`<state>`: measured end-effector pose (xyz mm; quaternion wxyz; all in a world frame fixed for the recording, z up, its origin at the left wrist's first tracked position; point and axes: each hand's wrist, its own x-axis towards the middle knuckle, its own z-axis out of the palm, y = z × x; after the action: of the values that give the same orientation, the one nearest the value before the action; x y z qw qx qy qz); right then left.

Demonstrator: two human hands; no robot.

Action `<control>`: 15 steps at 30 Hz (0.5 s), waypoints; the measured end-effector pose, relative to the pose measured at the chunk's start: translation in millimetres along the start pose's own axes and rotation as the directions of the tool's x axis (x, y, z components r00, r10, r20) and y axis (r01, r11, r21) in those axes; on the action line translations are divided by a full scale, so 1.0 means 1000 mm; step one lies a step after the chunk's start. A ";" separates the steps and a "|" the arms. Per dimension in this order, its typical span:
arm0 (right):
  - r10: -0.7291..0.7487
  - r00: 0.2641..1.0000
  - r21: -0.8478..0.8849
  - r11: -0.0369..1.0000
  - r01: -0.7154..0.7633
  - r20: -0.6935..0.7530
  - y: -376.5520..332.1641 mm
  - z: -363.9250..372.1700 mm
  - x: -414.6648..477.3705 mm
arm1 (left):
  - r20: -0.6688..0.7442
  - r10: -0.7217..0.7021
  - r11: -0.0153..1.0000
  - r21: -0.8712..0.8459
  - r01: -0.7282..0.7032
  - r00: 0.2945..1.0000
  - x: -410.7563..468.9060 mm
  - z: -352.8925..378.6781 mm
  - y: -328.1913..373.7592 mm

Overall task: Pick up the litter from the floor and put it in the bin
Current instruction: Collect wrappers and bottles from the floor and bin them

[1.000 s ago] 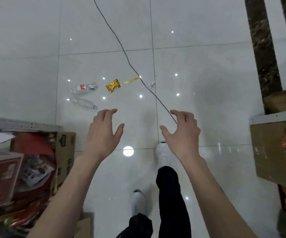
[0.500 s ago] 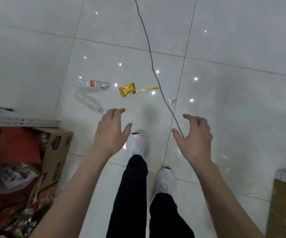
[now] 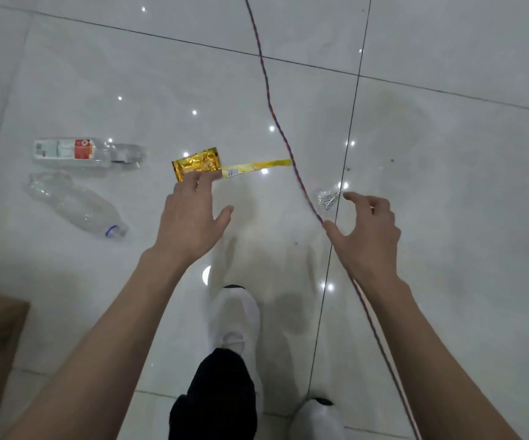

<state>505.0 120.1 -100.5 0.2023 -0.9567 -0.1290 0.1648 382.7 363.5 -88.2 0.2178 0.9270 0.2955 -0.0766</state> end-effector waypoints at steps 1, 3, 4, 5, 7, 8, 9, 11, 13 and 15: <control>-0.001 1.000 -0.004 1.000 0.001 -0.010 0.009 0.016 0.011 | 0.002 0.000 1.000 -0.001 0.000 1.000 0.010 0.017 -0.005; -0.003 1.000 -0.011 1.000 0.003 -0.031 0.024 0.045 0.030 | 0.005 0.016 1.000 0.013 -0.016 1.000 0.026 0.050 -0.015; -0.005 0.999 -0.013 1.000 0.004 -0.039 0.030 0.058 0.039 | 0.001 0.020 0.999 0.030 -0.020 1.000 0.033 0.063 -0.021; -0.005 0.999 -0.015 1.000 0.005 -0.044 0.035 0.071 0.048 | -0.006 0.013 0.999 0.042 -0.012 1.000 0.040 0.075 -0.027; -0.002 0.999 -0.014 1.000 0.002 -0.047 0.040 0.092 0.062 | -0.020 -0.019 0.999 0.049 0.020 1.000 0.054 0.091 -0.042; 0.002 0.999 -0.015 1.000 -0.003 -0.047 0.041 0.100 0.068 | -0.030 -0.022 0.998 0.058 0.023 0.999 0.061 0.097 -0.048; 0.004 0.999 -0.020 1.000 -0.005 -0.046 0.043 0.107 0.072 | -0.039 -0.009 0.997 0.075 0.011 0.999 0.068 0.102 -0.054; -0.001 0.999 -0.027 1.000 0.000 -0.044 0.045 0.117 0.078 | -0.063 0.020 0.994 0.108 -0.013 0.998 0.080 0.111 -0.059; -0.007 0.998 -0.027 1.000 0.006 -0.057 0.046 0.123 0.082 | -0.089 0.015 0.993 0.121 -0.005 0.996 0.093 0.116 -0.059; -0.010 0.997 -0.036 0.999 0.008 -0.076 0.047 0.124 0.085 | -0.113 0.019 0.991 0.133 -0.004 0.993 0.105 0.120 -0.057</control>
<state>545.9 148.0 -250.4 0.1908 -0.9652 -0.1283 0.1248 433.5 405.0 -244.3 0.1392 0.9439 0.2964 -0.0420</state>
